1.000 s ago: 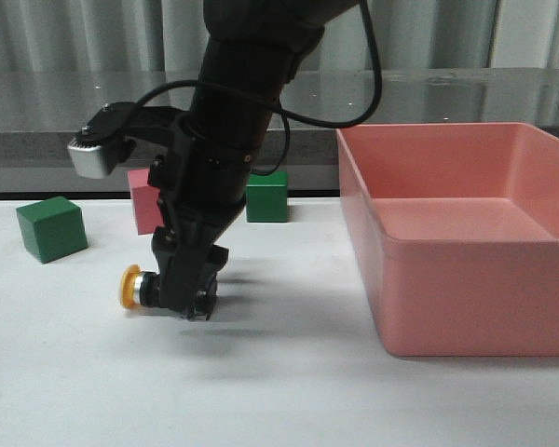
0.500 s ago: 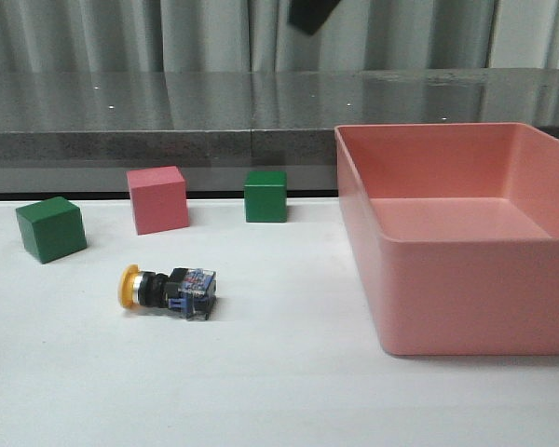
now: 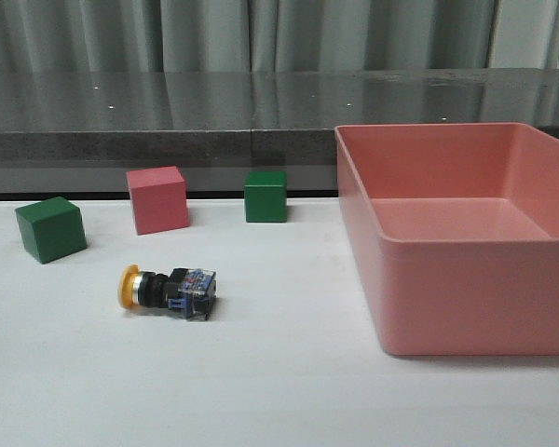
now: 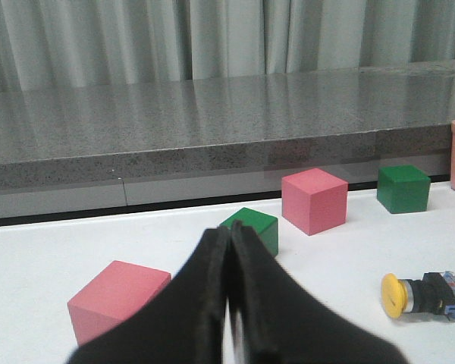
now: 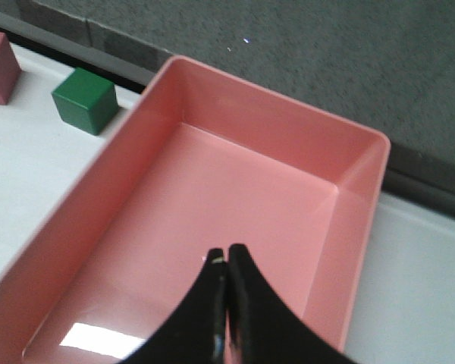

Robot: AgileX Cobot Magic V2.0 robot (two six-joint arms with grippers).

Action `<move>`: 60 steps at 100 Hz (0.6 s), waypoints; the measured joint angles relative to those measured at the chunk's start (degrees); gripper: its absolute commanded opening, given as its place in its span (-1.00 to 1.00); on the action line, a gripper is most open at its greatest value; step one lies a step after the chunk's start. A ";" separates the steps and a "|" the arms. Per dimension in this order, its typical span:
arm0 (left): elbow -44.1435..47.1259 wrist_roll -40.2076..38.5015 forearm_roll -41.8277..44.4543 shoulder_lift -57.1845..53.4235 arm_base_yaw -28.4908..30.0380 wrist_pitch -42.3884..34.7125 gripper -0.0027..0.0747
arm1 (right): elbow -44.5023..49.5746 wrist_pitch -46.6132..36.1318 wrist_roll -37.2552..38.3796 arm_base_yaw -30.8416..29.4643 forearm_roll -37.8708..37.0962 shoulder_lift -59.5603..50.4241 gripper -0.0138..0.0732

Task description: Place and stand button with both arms

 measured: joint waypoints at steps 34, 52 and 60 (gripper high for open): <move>0.00 0.00 -0.11 0.00 0.00 -1.86 -0.98 | 27.53 -11.71 2.41 -2.96 1.65 -26.87 -0.82; 0.00 0.00 -9.43 0.00 0.00 -4.02 -0.98 | 29.39 -13.05 2.50 -2.96 2.14 -35.87 -0.82; 0.00 0.00 -16.26 0.00 0.00 -4.81 -0.98 | 29.39 -11.93 2.50 -2.96 2.23 -36.94 -0.82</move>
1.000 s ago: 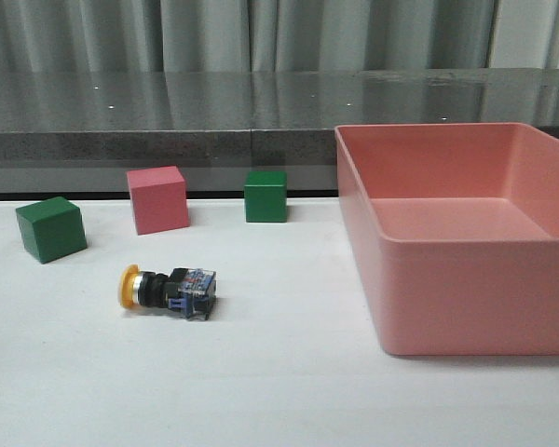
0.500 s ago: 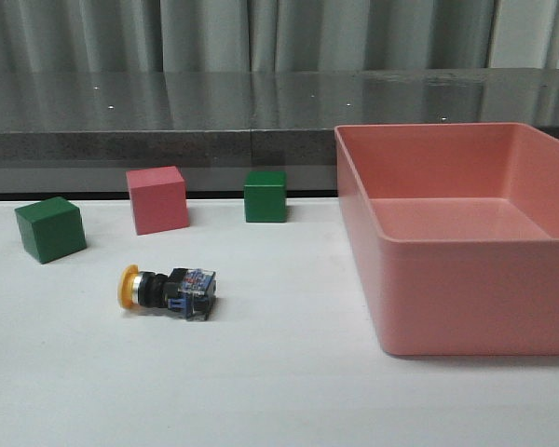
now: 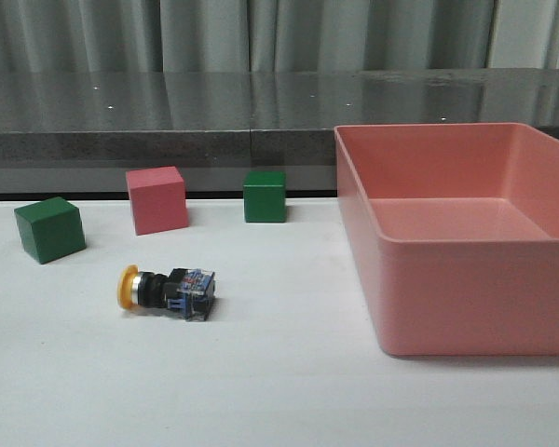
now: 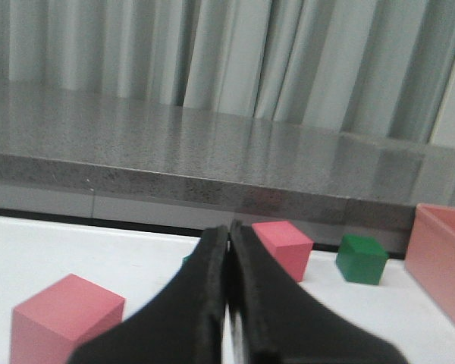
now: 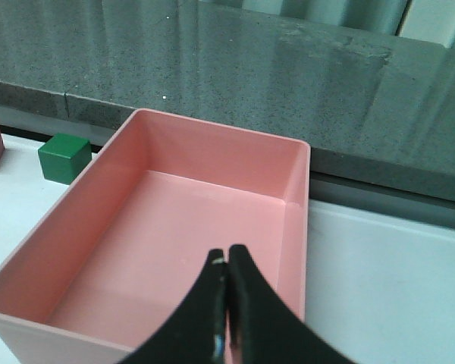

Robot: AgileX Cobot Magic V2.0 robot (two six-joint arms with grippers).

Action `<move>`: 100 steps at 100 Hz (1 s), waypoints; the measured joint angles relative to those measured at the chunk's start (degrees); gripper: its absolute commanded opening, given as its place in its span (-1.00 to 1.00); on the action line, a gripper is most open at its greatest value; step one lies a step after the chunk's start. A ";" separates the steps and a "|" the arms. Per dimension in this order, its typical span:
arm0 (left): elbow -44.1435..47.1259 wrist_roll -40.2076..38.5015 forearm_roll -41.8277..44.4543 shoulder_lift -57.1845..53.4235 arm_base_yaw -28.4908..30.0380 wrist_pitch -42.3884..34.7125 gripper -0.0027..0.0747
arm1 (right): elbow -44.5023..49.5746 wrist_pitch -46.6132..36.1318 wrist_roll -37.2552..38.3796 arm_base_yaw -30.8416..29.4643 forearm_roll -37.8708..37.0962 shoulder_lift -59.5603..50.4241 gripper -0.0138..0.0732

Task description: Place and stand button with both arms

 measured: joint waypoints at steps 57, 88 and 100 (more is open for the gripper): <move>-33.70 20.11 -4.12 31.57 0.00 30.83 0.55 | 0.02 3.42 0.13 0.00 0.00 -0.15 -0.82; -43.98 25.64 -5.30 51.08 0.00 31.11 0.77 | 0.02 3.87 0.13 0.00 0.00 -0.15 -0.82; -45.99 36.43 -10.50 59.04 0.00 32.99 0.77 | 0.02 4.33 0.13 0.00 0.00 -0.15 -0.82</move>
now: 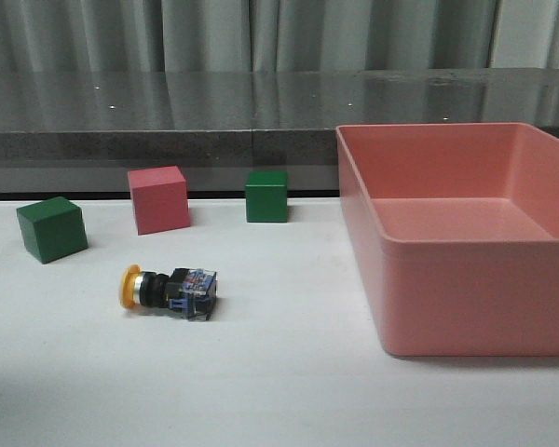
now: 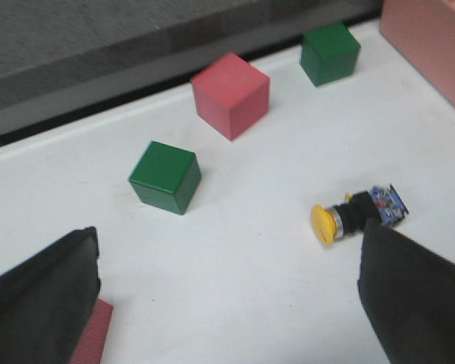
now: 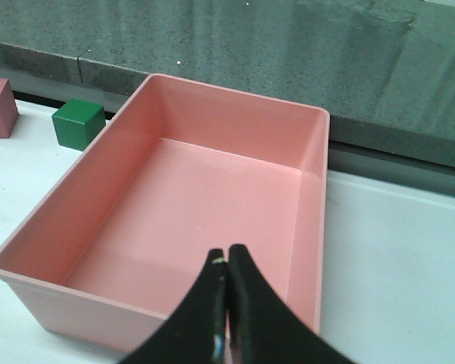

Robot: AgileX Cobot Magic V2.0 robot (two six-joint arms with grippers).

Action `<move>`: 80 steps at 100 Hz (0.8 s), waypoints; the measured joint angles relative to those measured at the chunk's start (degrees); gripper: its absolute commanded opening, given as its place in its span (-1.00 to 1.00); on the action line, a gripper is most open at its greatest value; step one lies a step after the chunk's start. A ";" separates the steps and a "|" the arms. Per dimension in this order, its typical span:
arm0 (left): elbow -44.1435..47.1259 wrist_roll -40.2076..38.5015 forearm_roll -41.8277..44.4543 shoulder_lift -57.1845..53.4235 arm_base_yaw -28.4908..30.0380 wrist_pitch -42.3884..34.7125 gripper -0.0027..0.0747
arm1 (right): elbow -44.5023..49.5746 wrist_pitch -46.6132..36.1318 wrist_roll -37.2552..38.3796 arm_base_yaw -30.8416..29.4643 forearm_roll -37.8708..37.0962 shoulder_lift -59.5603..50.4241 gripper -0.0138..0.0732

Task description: Place and stand button with both arms

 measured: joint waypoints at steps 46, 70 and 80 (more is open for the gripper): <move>-18.70 49.36 -25.92 34.12 0.00 20.97 0.76 | 0.00 2.57 0.00 0.00 0.00 0.00 -0.82; -22.43 50.57 -30.03 40.05 0.00 21.33 0.76 | 0.00 2.69 0.00 0.00 0.00 0.00 -0.82; -22.45 50.57 -33.26 40.80 0.00 22.80 0.76 | 0.00 2.69 0.00 0.00 0.00 0.00 -0.82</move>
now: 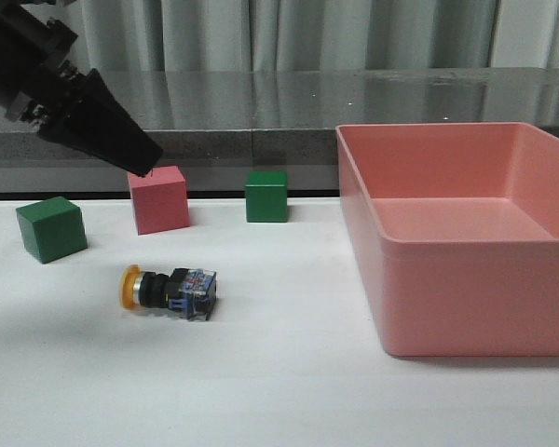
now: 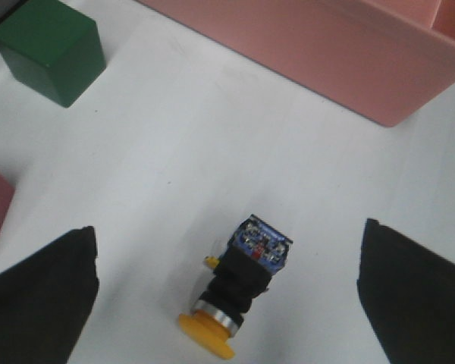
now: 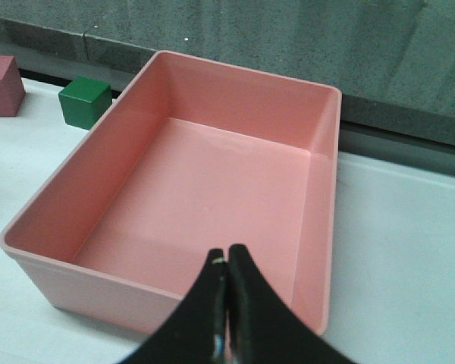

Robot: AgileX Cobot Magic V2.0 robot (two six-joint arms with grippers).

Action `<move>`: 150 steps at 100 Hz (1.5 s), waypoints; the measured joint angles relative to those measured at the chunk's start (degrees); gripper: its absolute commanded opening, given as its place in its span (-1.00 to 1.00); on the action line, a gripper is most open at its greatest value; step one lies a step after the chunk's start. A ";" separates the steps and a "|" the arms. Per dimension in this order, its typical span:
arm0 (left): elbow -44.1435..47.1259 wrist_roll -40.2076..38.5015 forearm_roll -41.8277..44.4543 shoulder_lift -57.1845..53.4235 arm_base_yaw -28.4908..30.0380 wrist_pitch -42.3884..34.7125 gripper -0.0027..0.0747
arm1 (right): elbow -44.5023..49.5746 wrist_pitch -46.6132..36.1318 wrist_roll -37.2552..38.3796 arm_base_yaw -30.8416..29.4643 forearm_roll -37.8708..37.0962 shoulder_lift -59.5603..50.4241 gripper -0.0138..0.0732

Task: Place and stand button with both arms
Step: 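Move the left gripper down toward the button lying on the table, then close the left gripper around the button's black body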

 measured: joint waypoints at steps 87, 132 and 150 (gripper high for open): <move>-0.10 21.20 1.04 11.37 0.00 6.27 0.53 | 0.00 0.00 0.00 0.00 0.00 0.00 -0.82; -0.10 34.45 0.12 11.37 0.00 4.46 0.53 | 0.00 0.00 0.00 0.00 0.00 0.00 -0.82; -0.12 36.51 -1.25 13.05 0.00 4.46 0.53 | 0.00 0.00 0.00 0.00 0.00 0.00 -0.82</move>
